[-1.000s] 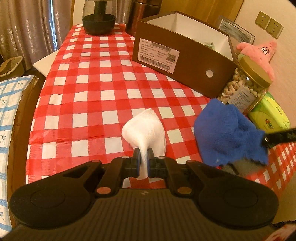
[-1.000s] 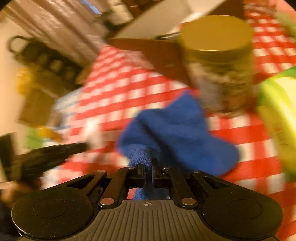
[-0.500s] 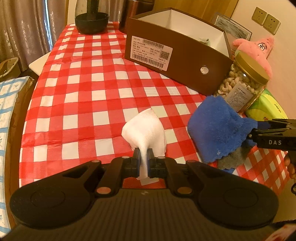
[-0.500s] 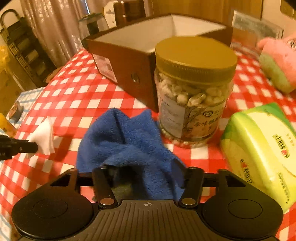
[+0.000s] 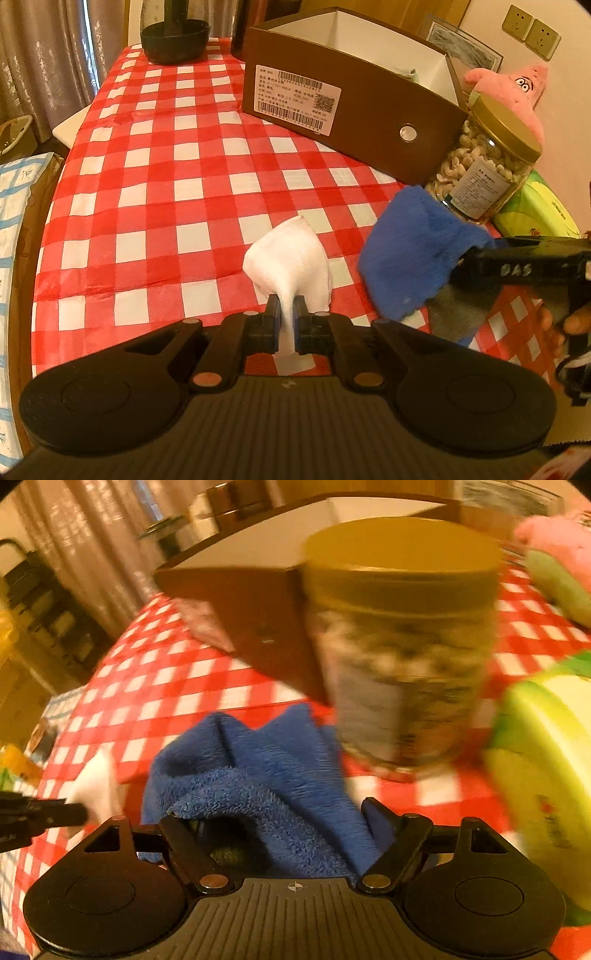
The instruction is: Organize soft objects
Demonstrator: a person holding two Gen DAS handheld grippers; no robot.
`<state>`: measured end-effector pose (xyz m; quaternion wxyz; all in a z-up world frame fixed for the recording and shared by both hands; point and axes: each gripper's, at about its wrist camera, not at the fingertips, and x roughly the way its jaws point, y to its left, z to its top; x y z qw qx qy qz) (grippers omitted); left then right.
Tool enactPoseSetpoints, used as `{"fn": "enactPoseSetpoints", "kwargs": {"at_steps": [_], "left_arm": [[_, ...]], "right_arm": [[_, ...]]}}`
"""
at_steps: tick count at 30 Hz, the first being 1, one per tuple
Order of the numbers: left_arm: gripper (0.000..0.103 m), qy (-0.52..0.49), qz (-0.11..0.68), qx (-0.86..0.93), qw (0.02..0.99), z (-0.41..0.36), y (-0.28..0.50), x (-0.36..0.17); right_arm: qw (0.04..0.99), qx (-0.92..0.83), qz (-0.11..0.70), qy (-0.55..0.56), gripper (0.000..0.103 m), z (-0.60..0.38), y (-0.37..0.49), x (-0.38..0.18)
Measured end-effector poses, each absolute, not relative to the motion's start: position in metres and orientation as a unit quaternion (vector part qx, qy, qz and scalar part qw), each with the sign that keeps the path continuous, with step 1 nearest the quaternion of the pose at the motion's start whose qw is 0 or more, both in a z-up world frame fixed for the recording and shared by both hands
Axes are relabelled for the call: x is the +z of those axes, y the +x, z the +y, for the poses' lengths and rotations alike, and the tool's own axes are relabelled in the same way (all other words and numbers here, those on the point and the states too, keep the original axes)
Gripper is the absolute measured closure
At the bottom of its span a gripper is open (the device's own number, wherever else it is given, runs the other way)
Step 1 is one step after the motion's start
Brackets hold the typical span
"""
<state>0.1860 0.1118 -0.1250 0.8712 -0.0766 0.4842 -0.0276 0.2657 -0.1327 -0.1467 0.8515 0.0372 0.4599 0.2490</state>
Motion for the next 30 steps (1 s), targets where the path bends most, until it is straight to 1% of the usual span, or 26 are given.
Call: {"fn": "enactPoseSetpoints", "kwargs": {"at_steps": [2, 3, 4, 5, 7, 8, 9, 12, 15, 24, 30], "left_arm": [[0.097, -0.076, 0.484, -0.028, 0.872, 0.112, 0.186, -0.125], [0.097, -0.075, 0.483, -0.027, 0.872, 0.112, 0.187, -0.125], [0.097, -0.075, 0.483, -0.026, 0.872, 0.113, 0.188, -0.125], [0.097, -0.076, 0.483, -0.025, 0.872, 0.113, 0.189, -0.125], [0.097, -0.076, 0.483, -0.024, 0.872, 0.113, 0.19, -0.125], [0.097, -0.076, 0.482, -0.024, 0.872, 0.113, 0.191, -0.125], [0.097, -0.076, 0.482, -0.024, 0.873, 0.113, 0.191, -0.125], [0.097, -0.074, 0.481, -0.025, 0.873, 0.112, 0.191, -0.124], [0.097, -0.074, 0.479, -0.025, 0.874, 0.111, 0.191, -0.123], [0.097, -0.069, 0.47, -0.027, 0.879, 0.108, 0.19, -0.115], [0.097, -0.066, 0.46, -0.029, 0.885, 0.107, 0.187, -0.104]], "right_arm": [[0.85, 0.257, 0.459, 0.025, 0.026, -0.122, 0.264, -0.148], [0.852, 0.261, 0.455, 0.015, 0.029, -0.117, 0.263, -0.148], [0.848, 0.27, 0.456, 0.011, 0.045, -0.113, 0.263, -0.149], [0.845, 0.274, 0.459, 0.008, 0.052, -0.11, 0.263, -0.149], [0.846, 0.275, 0.457, -0.004, 0.06, -0.105, 0.262, -0.148], [0.843, 0.281, 0.458, -0.002, 0.069, -0.105, 0.262, -0.148], [0.842, 0.283, 0.46, 0.001, 0.073, -0.104, 0.262, -0.147], [0.842, 0.288, 0.457, -0.004, 0.078, -0.102, 0.261, -0.146], [0.841, 0.289, 0.457, -0.001, 0.08, -0.101, 0.26, -0.143], [0.841, 0.302, 0.449, 0.01, 0.083, -0.106, 0.256, -0.133], [0.841, 0.311, 0.443, 0.022, 0.084, -0.114, 0.248, -0.117]]}}
